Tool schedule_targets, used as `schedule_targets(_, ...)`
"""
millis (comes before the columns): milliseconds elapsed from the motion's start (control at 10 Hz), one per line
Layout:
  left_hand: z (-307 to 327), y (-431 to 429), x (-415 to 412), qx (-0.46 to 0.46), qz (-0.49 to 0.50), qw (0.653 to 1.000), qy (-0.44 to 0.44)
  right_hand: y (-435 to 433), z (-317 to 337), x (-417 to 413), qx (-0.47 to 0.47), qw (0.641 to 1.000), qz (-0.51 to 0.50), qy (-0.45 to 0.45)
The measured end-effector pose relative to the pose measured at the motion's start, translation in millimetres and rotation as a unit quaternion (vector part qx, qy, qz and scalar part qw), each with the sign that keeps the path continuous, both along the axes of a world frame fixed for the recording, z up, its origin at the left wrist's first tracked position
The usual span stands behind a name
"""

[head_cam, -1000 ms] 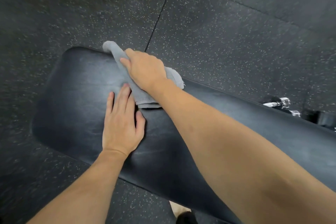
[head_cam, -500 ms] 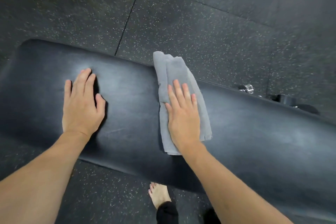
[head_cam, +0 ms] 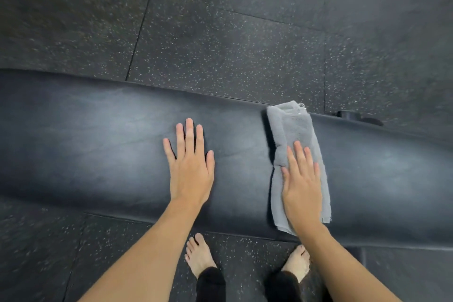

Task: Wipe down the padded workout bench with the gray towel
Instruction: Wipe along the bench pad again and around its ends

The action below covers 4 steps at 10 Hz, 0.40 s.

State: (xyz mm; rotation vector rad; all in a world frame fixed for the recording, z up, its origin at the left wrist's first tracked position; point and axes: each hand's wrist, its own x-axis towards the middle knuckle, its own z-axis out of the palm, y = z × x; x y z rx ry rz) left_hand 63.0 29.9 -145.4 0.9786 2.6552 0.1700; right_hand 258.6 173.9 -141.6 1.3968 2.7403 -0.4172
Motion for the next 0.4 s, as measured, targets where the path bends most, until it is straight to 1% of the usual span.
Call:
schedule_targets(100,20,-1,2,-0.063,-0.01,0.997,-0.042,8,15,19,-0.046,0.999,-0.005,-0.026)
schedule_targets(200,62,2,-10,-0.088,-0.01,0.99,-0.113,17,54,10,-0.095,0.991,0.03,-0.091)
schedule_targets(300,123,-4,-21,-0.077,-0.03,0.994,-0.066,18,116,-20,-0.091,0.987,0.087,-0.104)
schedule_targets(400,200,-9,-33,0.001,-0.023,1.0,0.013,4,199,-64,-0.041,0.986,0.158,-0.033)
